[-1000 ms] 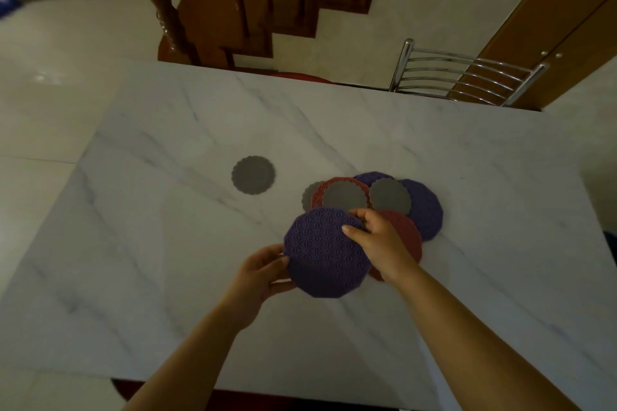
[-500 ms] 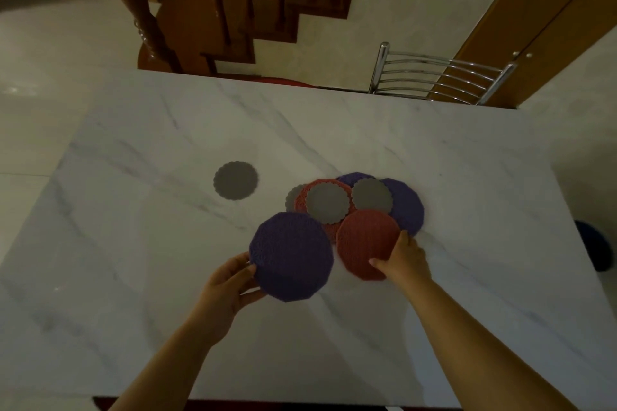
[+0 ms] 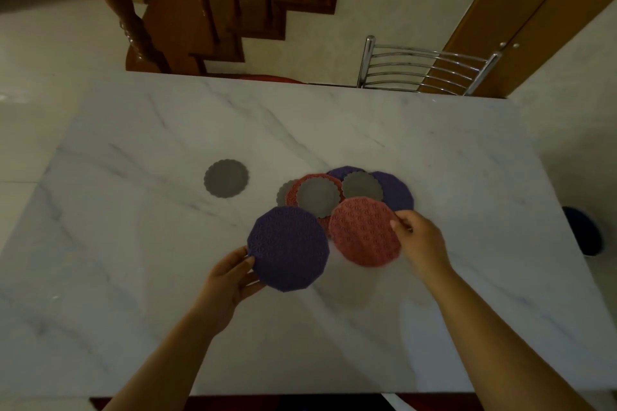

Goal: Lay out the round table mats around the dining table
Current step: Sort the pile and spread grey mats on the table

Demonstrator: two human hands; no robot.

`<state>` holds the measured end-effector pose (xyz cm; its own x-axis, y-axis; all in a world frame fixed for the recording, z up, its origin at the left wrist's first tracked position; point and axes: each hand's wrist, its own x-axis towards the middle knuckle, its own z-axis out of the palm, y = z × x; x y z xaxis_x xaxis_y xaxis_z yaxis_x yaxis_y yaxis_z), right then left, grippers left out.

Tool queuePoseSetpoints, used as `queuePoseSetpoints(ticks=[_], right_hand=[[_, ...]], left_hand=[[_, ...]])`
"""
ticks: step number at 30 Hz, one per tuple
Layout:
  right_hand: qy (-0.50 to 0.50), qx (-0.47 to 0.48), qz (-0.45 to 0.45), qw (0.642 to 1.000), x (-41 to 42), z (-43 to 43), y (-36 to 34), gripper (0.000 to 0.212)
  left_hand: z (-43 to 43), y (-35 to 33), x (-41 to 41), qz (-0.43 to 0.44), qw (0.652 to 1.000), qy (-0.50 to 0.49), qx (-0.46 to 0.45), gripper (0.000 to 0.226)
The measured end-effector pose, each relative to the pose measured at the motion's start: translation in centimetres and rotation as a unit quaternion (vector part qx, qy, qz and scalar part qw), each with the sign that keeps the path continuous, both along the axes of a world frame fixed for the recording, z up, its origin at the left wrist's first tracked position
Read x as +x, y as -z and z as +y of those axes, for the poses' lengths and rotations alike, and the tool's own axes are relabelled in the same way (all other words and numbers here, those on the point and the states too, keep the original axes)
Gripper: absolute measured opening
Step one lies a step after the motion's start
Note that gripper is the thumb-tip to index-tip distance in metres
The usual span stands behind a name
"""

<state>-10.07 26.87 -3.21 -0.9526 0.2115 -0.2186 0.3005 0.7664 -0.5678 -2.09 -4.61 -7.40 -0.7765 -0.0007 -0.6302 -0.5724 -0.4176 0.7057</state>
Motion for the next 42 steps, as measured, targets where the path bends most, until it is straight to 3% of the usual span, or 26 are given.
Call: queuePoseSetpoints(ticks=[5,8,10,14,18,23,31,37,42], right_hand=[[0.035,-0.2,0.073,0.976,-0.2,0.8,-3.9,0.017],[0.047,-0.341,0.031,0.938,0.0,-0.9,-4.5,0.014],[0.032,-0.37,-0.022,0.928,0.2,-2.7,-3.7,0.013],[0.021,-0.368,-0.063,0.927,0.9,-4.7,-2.0,0.012],[0.018,-0.295,-0.05,0.954,1.5,-4.8,-0.6,0.013],[0.031,-0.337,-0.105,0.935,2.1,-5.4,-0.1,0.019],[-0.038,-0.284,-0.02,0.958,2.5,-5.7,-0.4,0.029],[-0.05,-0.249,-0.014,0.967,2.5,-5.8,-0.1,0.038],[-0.037,-0.228,-0.086,0.969,0.9,-5.0,0.9,0.03]], left_hand=[[0.7,-0.1,-0.2,-0.005,1.0,-0.003,-0.004,0.023],[1.1,-0.3,-0.3,-0.007,1.0,-0.003,0.008,0.023],[1.5,-0.6,-0.4,0.0,1.0,0.007,0.021,0.023],[2.2,-1.3,-0.5,0.016,0.999,0.019,0.034,0.023],[2.5,-1.5,-0.3,0.022,0.999,0.021,0.037,0.025],[2.7,-1.5,-0.1,0.026,0.999,0.019,0.039,0.025],[2.6,-1.6,-0.3,0.009,0.999,0.019,0.024,0.026],[2.7,-1.5,-0.4,0.016,0.999,0.032,0.003,0.026],[2.0,-1.2,-0.3,0.021,0.999,0.026,-0.012,0.027]])
